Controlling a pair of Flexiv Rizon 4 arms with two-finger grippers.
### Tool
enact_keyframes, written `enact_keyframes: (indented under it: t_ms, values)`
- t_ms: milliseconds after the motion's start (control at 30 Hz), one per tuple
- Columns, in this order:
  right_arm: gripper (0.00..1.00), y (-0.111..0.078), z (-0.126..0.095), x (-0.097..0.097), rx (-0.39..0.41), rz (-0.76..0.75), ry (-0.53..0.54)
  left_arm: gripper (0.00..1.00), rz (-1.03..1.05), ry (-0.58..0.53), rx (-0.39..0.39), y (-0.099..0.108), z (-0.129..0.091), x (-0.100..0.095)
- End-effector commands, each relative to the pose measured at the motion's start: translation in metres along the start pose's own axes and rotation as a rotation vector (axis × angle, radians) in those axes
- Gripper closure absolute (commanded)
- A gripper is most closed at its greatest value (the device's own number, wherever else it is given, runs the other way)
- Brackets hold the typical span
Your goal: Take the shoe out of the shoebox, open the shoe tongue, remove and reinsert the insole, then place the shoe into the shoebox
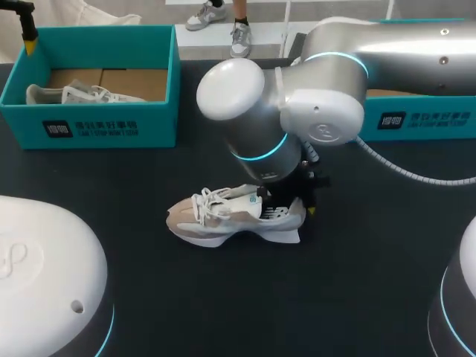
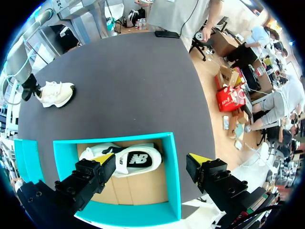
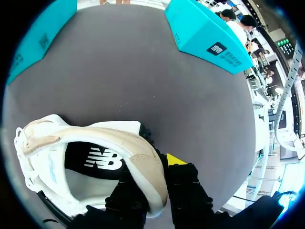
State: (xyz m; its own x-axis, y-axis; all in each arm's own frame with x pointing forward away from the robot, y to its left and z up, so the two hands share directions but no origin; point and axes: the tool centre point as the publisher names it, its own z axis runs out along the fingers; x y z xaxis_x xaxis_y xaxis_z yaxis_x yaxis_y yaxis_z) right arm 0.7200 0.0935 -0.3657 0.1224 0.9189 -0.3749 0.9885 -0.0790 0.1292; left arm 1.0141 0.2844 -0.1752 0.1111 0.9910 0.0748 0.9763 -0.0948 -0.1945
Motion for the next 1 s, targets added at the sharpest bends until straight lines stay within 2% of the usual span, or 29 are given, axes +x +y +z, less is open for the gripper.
enact_keyframes:
  t_ms: [33, 133, 167, 233, 467, 700, 800, 833, 867, 967, 1000]
  values:
    - [1.00, -0.003, 0.006, 0.006, -0.003, 0.006, -0.009, 0.00, 0.001, 0.001, 0.001, 0.000, 0.000, 0.000]
    - [1.00, -0.003, 0.007, 0.006, 0.004, 0.008, -0.001, 0.00, 0.001, 0.001, 0.001, 0.000, 0.000, 0.000]
    - [0.80, -0.004, 0.007, 0.006, 0.002, 0.008, -0.002, 0.00, 0.001, 0.001, 0.001, 0.000, 0.000, 0.000]
    - [0.00, -0.006, 0.005, 0.004, 0.001, 0.006, -0.008, 0.00, 0.001, 0.001, 0.001, 0.000, 0.000, 0.000]
    - [0.00, -0.007, -0.020, -0.010, -0.057, 0.011, 0.011, 0.00, 0.001, 0.001, 0.001, 0.000, 0.000, 0.000]
    - [0.00, 0.002, -0.055, -0.027, -0.134, -0.088, 0.035, 0.00, 0.001, 0.001, 0.001, 0.000, 0.000, 0.000]
    - [0.00, 0.009, -0.072, -0.035, -0.187, -0.175, 0.072, 0.00, 0.001, 0.001, 0.001, 0.000, 0.000, 0.000]
    - [0.00, 0.011, -0.081, -0.037, -0.211, -0.226, 0.138, 0.00, 0.001, 0.001, 0.001, 0.000, 0.000, 0.000]
    - [0.00, 0.013, -0.085, -0.038, -0.226, -0.259, 0.143, 0.00, 0.001, 0.001, 0.001, 0.000, 0.000, 0.000]
    - [0.00, 0.015, -0.099, -0.039, -0.267, -0.499, 0.181, 0.00, 0.001, 0.001, 0.001, 0.000, 0.000, 0.000]
    - [0.00, 0.016, -0.105, -0.039, -0.289, -0.584, 0.232, 0.00, 0.001, 0.001, 0.001, 0.000, 0.000, 0.000]
